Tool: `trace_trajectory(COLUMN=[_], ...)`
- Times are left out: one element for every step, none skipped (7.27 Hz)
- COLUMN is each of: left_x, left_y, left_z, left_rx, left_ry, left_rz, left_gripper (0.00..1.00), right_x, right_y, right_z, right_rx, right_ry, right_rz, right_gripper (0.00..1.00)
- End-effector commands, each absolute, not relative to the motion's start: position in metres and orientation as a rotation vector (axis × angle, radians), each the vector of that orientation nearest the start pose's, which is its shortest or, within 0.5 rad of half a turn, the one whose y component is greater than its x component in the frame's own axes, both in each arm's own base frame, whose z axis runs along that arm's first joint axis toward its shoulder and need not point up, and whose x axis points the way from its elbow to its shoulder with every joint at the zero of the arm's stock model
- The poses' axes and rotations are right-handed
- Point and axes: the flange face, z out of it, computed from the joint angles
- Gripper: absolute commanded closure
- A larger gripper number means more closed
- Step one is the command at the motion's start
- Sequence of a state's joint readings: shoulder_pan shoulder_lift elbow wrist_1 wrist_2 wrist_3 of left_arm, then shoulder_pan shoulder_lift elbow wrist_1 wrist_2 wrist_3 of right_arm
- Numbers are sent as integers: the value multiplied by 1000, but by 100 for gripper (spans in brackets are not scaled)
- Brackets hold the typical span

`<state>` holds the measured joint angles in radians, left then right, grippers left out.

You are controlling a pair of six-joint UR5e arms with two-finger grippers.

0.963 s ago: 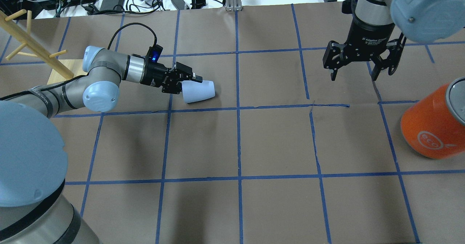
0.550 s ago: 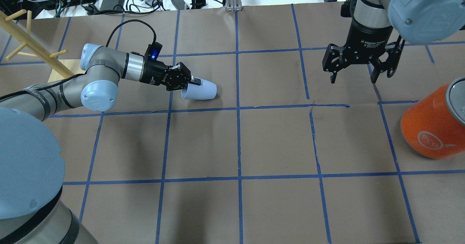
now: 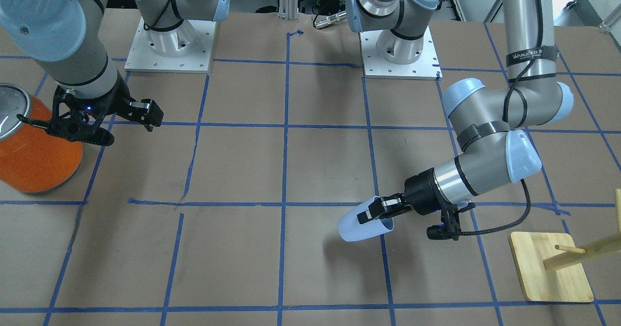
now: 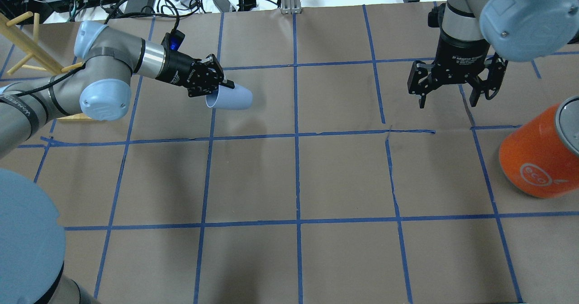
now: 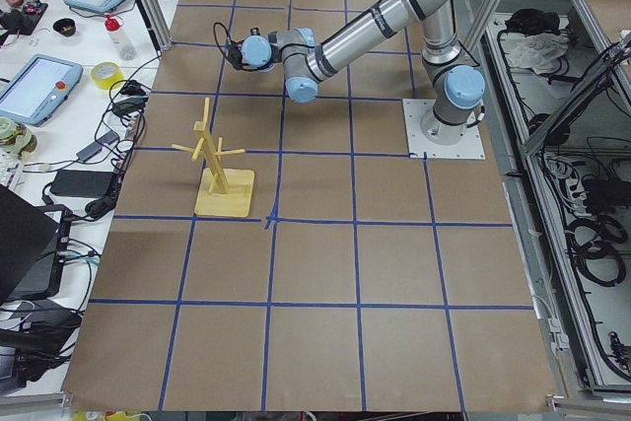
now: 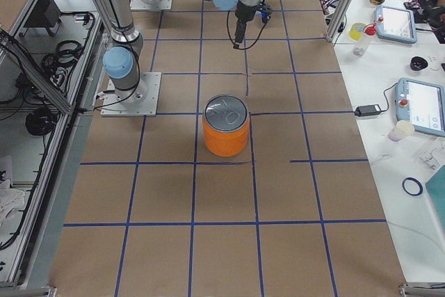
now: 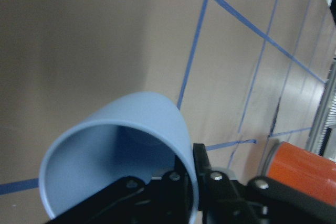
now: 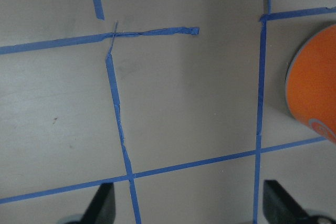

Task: Flip cup
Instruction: 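Lift and rotate the cup upright with the left gripper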

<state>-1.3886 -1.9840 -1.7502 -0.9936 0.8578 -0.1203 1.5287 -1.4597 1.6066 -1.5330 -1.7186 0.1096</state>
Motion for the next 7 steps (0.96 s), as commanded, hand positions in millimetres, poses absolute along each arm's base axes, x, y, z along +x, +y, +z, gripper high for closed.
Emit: trace_trajectory(left_x=[-80, -83, -81, -76, -75, -69, -67], left_y=[-635, -638, -638, -631, -618, -604, -597], left_z=[282, 290, 293, 284, 278, 270, 267], left_rx=[360, 324, 245, 100, 59, -64, -72], left_ry=[-2701, -2875, -3005, -3115, -3124, -3161, -3168], left_rz=[99, 140, 160, 134, 98, 69, 58], left_gripper=[100, 100, 100, 100, 100, 100, 100], right_x=[99, 101, 106, 110, 114, 113, 114], right_y=[-520, -520, -522, -526, -527, -527, -528], right_z=[424, 426, 432, 445, 461, 475, 480], right_rx=[258, 267, 312, 313, 313, 291, 241], right_ry=[3267, 3242, 3192, 3151, 3105, 3101, 3095], right_rz=[247, 239, 218, 183, 172, 188, 169], right_gripper=[0, 0, 0, 0, 0, 0, 0])
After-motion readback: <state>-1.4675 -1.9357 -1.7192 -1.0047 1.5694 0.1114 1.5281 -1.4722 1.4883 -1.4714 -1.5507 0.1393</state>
